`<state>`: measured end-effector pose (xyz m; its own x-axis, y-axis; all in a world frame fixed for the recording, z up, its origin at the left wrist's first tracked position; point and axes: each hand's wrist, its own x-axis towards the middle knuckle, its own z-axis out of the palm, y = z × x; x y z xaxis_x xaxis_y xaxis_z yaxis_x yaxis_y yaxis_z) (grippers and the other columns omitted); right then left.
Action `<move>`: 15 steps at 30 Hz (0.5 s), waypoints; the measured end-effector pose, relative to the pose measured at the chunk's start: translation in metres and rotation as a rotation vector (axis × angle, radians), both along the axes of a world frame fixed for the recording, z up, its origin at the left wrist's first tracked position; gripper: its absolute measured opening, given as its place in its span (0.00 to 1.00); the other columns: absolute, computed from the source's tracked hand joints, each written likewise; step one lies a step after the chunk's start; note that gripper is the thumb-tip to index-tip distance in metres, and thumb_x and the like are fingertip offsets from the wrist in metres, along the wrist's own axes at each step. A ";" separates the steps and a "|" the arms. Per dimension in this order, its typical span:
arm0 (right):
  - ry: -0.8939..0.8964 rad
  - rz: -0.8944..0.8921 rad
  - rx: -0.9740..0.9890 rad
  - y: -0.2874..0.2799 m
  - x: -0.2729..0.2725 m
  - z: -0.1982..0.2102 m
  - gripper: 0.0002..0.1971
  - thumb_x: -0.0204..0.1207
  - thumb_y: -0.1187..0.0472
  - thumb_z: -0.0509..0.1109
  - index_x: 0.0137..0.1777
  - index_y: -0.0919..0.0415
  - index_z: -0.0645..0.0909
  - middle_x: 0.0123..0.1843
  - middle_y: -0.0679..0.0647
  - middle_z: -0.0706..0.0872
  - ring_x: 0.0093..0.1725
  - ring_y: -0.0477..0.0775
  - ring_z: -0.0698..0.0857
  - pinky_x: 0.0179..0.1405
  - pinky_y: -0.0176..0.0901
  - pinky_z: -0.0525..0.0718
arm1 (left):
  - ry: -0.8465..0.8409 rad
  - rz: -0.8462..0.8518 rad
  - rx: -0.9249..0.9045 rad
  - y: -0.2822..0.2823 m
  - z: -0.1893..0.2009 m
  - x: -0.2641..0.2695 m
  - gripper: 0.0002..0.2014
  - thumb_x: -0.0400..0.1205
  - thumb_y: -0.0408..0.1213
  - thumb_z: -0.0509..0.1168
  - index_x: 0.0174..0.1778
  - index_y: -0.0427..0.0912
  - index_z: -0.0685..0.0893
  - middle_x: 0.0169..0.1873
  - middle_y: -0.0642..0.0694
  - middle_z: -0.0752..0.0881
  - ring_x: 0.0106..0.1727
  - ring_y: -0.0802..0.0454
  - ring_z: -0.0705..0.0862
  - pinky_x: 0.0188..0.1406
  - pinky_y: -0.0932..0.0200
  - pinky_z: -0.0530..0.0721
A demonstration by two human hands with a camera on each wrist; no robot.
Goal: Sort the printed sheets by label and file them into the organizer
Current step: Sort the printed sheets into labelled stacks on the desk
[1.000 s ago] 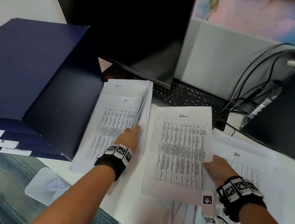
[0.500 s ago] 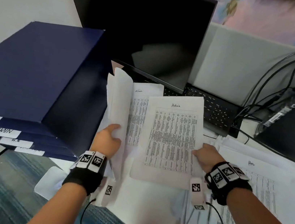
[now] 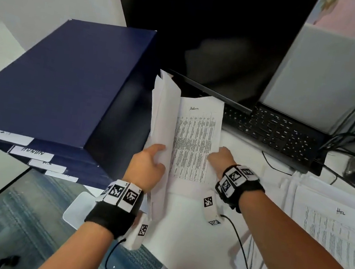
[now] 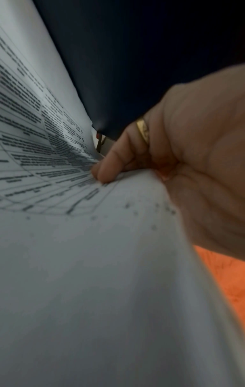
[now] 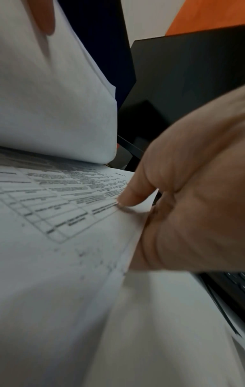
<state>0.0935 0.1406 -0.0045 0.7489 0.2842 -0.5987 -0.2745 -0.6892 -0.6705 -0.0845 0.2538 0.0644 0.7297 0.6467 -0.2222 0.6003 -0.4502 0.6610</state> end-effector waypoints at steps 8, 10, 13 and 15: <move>-0.132 0.070 -0.059 -0.015 -0.003 -0.011 0.06 0.75 0.65 0.68 0.40 0.55 0.75 0.61 0.68 0.85 0.61 0.66 0.84 0.61 0.54 0.84 | 0.027 -0.054 -0.046 -0.005 -0.012 0.009 0.26 0.77 0.28 0.59 0.71 0.51 0.75 0.40 0.43 0.83 0.26 0.60 0.76 0.39 0.63 0.79; -0.140 0.024 0.021 -0.010 -0.005 -0.007 0.11 0.73 0.66 0.71 0.34 0.53 0.75 0.59 0.69 0.86 0.60 0.68 0.85 0.59 0.58 0.85 | 0.031 -0.088 -0.044 -0.010 -0.013 0.013 0.26 0.77 0.28 0.60 0.72 0.50 0.75 0.47 0.38 0.87 0.32 0.52 0.82 0.43 0.62 0.81; -0.102 0.017 0.086 -0.014 -0.010 -0.006 0.17 0.72 0.69 0.72 0.30 0.50 0.72 0.55 0.69 0.87 0.55 0.68 0.87 0.57 0.60 0.86 | 0.056 -0.126 -0.032 -0.017 -0.018 0.019 0.26 0.77 0.29 0.60 0.72 0.50 0.74 0.54 0.36 0.86 0.51 0.37 0.85 0.53 0.56 0.84; -0.031 -0.077 0.155 -0.027 -0.012 -0.005 0.15 0.74 0.75 0.68 0.35 0.54 0.74 0.45 0.67 0.86 0.41 0.64 0.88 0.44 0.53 0.91 | 0.095 -0.160 -0.031 -0.023 -0.021 0.023 0.26 0.78 0.29 0.59 0.73 0.51 0.73 0.58 0.37 0.85 0.54 0.37 0.85 0.56 0.53 0.84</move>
